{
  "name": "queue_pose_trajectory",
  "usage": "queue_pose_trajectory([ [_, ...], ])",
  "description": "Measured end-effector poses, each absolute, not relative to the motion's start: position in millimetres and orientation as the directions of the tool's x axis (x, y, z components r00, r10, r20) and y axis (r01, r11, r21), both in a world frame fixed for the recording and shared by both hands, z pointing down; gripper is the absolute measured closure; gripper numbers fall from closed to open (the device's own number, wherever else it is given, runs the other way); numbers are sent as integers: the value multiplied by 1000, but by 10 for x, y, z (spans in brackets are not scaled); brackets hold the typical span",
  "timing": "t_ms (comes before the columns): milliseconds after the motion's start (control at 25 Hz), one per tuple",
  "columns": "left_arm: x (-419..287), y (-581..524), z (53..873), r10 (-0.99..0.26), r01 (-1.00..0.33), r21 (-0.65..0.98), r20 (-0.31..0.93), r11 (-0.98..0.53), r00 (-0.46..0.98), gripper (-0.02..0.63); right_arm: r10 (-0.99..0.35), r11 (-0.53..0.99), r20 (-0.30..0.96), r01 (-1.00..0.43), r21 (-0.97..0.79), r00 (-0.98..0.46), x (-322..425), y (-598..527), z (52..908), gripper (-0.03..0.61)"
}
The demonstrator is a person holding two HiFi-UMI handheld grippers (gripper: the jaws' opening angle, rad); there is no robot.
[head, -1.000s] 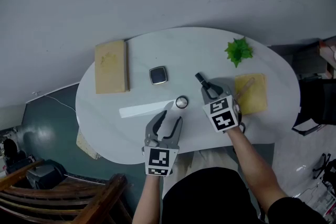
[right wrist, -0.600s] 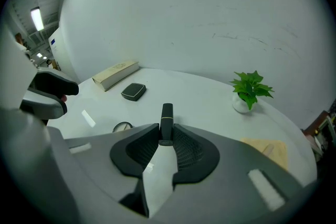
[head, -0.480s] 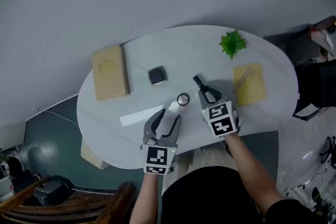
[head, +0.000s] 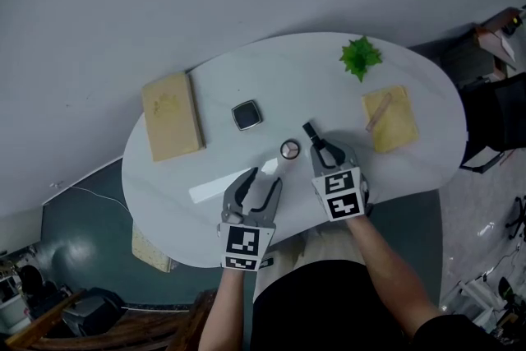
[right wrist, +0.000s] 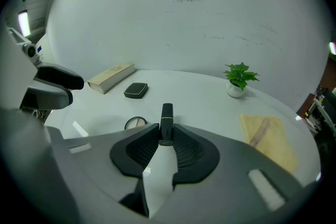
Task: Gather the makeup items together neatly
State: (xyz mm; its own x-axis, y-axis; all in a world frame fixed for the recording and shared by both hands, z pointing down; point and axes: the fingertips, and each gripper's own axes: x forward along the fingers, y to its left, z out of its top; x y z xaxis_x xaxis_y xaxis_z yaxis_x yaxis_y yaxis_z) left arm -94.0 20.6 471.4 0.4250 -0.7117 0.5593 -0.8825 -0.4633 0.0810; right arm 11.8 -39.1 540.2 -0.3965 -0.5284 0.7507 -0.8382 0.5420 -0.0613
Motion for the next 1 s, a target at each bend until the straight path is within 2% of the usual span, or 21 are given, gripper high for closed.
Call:
queue_pose_trajectory([
  [1000, -1068, 339, 4847, -683, -858, 102, 560, -504, 468, 422, -577, 450, 761, -893, -7, -297, 48, -268, 5715, 483],
])
